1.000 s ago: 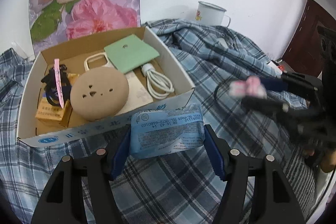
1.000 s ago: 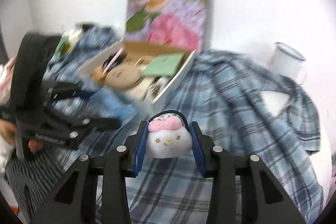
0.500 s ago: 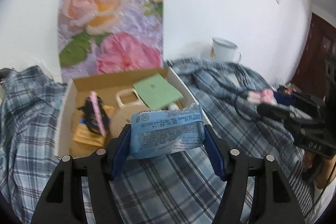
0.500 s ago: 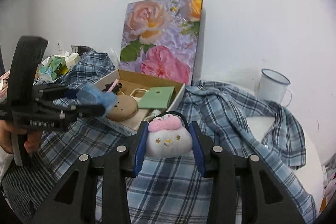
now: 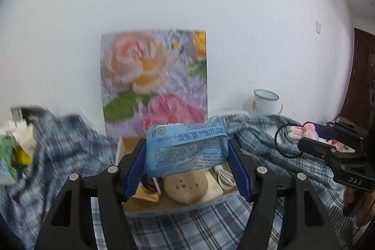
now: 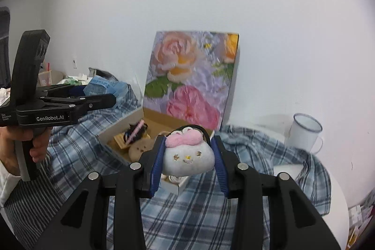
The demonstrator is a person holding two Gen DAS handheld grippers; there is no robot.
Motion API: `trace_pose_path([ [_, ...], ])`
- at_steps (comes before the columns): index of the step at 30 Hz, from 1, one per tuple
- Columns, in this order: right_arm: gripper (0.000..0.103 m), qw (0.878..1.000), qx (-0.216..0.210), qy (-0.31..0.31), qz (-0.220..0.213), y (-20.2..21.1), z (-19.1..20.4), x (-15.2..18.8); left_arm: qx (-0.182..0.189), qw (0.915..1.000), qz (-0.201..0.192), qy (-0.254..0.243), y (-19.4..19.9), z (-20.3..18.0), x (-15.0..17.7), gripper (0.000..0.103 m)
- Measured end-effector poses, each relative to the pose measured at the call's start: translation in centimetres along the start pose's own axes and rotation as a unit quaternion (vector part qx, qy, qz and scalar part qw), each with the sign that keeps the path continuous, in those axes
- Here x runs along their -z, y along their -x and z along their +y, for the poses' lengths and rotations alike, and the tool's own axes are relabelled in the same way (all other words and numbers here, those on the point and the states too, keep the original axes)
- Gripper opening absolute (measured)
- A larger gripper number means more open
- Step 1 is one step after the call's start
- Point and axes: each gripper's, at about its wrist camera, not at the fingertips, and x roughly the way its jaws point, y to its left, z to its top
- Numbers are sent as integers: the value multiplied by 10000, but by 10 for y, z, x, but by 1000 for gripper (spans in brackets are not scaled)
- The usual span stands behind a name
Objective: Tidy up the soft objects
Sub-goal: 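Lift the blue pouch and bunny hair tie and carry both over the box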
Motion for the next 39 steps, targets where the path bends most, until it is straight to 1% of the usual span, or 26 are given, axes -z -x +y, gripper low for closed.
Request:
trace_pose_path([
  [6,38,9995,56,180,-250,8,7,-28,-160,9988,-437,-123,25,-5,-22,68],
  [10,39,9980,49,258,-571,16,10,-52,-238,9974,-647,-209,38,-7,-35,68],
  [16,39,9943,9,478,-957,21,24,-90,-319,9941,-1016,-182,58,-4,-59,68],
  [18,39,9926,63,551,-1083,22,29,-101,-342,9930,-1115,-168,62,-2,-68,68],
  [25,38,9864,-137,575,-1533,24,42,-137,-283,9911,-1297,-37,68,9,-97,68],
  [27,38,9854,-132,596,-1592,22,46,-142,-253,9913,-1294,-38,67,12,-103,68],
  [29,38,9847,-121,588,-1637,19,48,-145,-315,9908,-1316,-44,65,15,-109,68],
  [32,38,9840,-160,515,-1700,14,49,-144,-325,9908,-1310,-57,61,18,-117,68],
  [35,38,9842,-202,420,-1707,6,46,-138,-308,9918,-1243,-62,53,22,-120,68],
  [39,38,9866,-281,284,-1582,-10,40,-126,-332,9933,-1103,-59,36,26,-114,68],
])
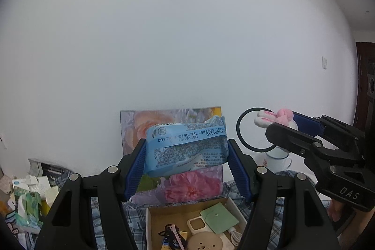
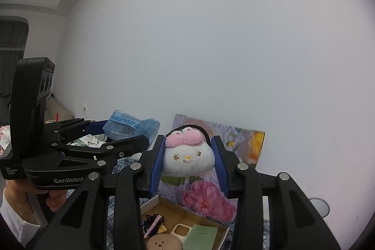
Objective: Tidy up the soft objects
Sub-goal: 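Lift the blue pouch and bunny hair tie and carry both over the box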
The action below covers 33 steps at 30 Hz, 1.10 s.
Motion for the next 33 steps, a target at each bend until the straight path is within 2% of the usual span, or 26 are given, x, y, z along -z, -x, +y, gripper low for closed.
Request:
trace_pose_path([
  [5,38,9991,-201,-326,172,-21,-10,20,-51,9995,296,-39,-28,1,18,68],
  [13,38,9956,-295,-676,579,-54,-31,58,-39,9960,892,67,-71,4,59,68],
  [20,38,9900,-366,-859,1061,-90,-35,98,30,9891,1439,305,-111,18,95,68],
  [29,39,9811,-404,-917,1656,-119,-32,134,226,9784,1968,586,-144,29,132,68],
  [33,39,9754,-453,-1069,1874,-129,-37,149,259,9744,2165,550,-156,29,145,69],
])
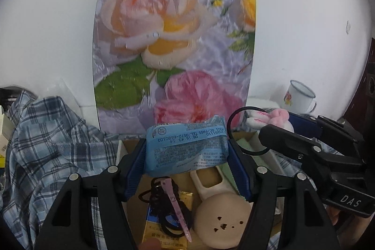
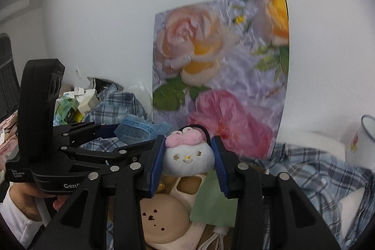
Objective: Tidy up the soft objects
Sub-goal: 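Lift the blue pouch and bunny hair tie and carry both over the box, then lower the pouch and hair tie into the box and open both grippers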
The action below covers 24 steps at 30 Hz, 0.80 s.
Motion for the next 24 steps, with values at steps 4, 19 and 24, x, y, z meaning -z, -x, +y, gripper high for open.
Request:
trace_pose_path([
  [4,39,9997,-72,-152,178,-10,-7,5,-42,9999,124,-20,-11,1,5,69],
  [19,41,9978,-173,-342,532,-32,-9,18,-325,9977,567,-171,-51,4,18,86],
  [24,48,9972,-195,-449,560,-33,-15,19,-594,9968,452,-285,-49,2,20,103],
])
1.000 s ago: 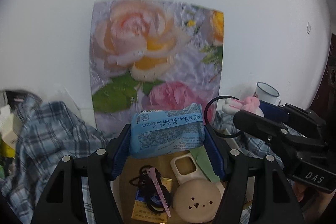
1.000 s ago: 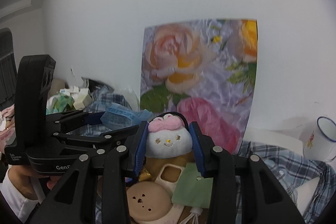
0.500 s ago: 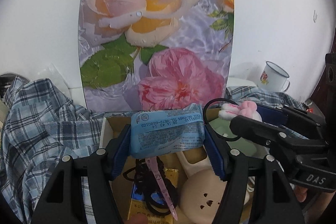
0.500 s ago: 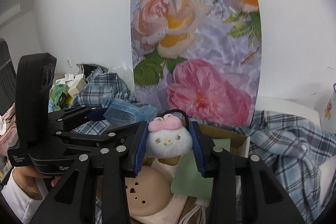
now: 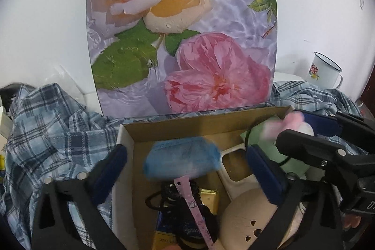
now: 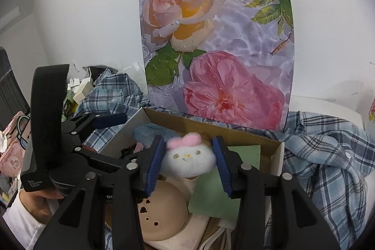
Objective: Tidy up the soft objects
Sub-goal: 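Lower the pouch and hair tie into the box and open both grippers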
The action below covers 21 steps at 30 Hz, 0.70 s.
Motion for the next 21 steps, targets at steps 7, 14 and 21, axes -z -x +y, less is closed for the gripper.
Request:
trace_pose_path([
  [7,98,9996,144,-226,-69,2,-10,-1,142,9999,29,89,4,1,-1,103],
  [14,102,9994,212,-246,-72,3,-12,-1,146,9998,-3,111,7,2,-1,103],
  [21,103,9989,375,-133,-265,18,-10,-7,229,9991,-216,295,21,7,-6,103],
])
